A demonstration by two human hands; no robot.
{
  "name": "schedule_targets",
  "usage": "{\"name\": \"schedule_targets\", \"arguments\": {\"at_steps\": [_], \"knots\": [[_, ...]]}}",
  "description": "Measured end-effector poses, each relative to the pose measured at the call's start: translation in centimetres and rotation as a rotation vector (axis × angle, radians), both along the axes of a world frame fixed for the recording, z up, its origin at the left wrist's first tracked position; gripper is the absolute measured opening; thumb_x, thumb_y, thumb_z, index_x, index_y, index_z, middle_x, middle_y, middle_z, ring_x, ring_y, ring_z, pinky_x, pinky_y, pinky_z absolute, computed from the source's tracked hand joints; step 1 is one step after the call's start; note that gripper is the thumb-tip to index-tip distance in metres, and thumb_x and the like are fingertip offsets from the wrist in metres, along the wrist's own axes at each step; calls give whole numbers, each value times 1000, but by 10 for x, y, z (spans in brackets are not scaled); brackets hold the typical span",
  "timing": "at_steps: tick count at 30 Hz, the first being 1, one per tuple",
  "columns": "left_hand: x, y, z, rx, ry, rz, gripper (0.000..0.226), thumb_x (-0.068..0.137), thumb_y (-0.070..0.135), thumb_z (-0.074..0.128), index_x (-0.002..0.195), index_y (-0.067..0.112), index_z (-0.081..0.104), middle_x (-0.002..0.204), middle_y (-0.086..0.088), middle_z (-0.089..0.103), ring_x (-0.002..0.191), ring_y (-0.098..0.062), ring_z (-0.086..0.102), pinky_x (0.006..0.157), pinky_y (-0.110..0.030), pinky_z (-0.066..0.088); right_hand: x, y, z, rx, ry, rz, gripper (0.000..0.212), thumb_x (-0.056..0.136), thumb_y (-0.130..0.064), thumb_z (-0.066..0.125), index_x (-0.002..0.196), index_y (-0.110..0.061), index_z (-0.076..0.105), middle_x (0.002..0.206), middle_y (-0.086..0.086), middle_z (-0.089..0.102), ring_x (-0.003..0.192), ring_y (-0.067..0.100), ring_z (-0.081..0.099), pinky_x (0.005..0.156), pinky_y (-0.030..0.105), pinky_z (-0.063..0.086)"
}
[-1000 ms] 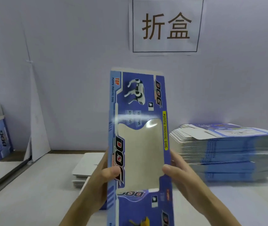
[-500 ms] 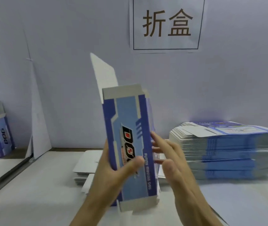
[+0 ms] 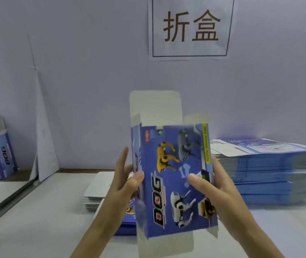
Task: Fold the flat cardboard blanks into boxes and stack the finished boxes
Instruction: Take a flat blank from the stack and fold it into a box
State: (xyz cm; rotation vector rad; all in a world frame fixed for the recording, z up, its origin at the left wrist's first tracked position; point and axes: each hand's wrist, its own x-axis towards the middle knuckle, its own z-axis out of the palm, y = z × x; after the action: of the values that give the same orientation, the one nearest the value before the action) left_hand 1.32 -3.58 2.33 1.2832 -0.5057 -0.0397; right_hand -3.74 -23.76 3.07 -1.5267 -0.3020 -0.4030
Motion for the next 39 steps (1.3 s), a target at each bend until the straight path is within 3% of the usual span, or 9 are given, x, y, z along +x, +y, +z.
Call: {"name": "schedule_targets", "arguments": {"at_steps": [4,9,12,14,17,20,25,33,39], "knots": [[-4,-2,2,79,5,-90,104,39,65,86,130,47,37,112,10,70,100,-20,70,66,-27,58,0,4,-3,-115,-47,-61,72,67,-51,73,133,-58,45,134,-15,57,117,10,61,78,25,57],[-7,4,4,82,-12,-121,101,27,50,93,117,27,52,95,-2,75,84,-25,73,59,-27,57,-2,-5,0,-83,-62,28,76,68,-61,60,141,-49,41,144,-10,50,132,11,49,109,45,42],[-15,7,11,-63,2,-156,85,11,49,95,92,31,73,81,-7,75,68,-26,73,51,-30,56,-15,-9,7,-121,-247,-15,76,72,-51,64,143,-54,35,146,-27,43,135,-4,40,101,17,43],[-19,7,12,-122,33,-189,71,7,47,95,74,32,77,76,-10,75,61,-26,72,47,-31,56,-25,-7,14,-209,-341,-61,81,74,-58,68,145,-55,29,150,-32,34,137,-10,33,94,14,45],[-20,2,10,-114,38,-184,80,8,48,96,84,28,76,78,-11,75,61,-27,72,47,-31,56,-32,-5,19,-360,-443,-155,84,76,-63,66,148,-52,24,159,-26,19,143,-4,28,94,24,47],[-19,-2,11,-44,-2,-147,89,18,54,95,99,34,66,89,-8,76,71,-27,74,51,-29,57,-31,-4,21,-470,-507,-202,96,76,-41,70,153,-46,12,163,-21,8,146,1,22,102,9,37],[-18,-1,10,63,-17,-137,85,24,62,91,101,40,61,93,-6,75,76,-27,74,54,-27,57,-28,-8,21,-538,-415,-262,101,68,-52,72,146,-61,9,152,-40,17,130,-23,29,82,-8,33],[-25,-2,8,131,5,-212,65,24,64,89,84,52,67,95,4,75,85,-21,73,61,-24,57,-24,-19,21,-513,-386,-223,86,67,-52,72,142,-54,30,150,-16,38,128,9,49,83,28,54],[-26,-6,4,92,40,-169,88,34,43,89,115,34,54,96,-4,75,81,-27,74,57,-27,57,-29,-18,22,-480,-406,-174,63,69,-42,70,126,-45,44,127,-10,56,116,19,57,79,33,56]]}}
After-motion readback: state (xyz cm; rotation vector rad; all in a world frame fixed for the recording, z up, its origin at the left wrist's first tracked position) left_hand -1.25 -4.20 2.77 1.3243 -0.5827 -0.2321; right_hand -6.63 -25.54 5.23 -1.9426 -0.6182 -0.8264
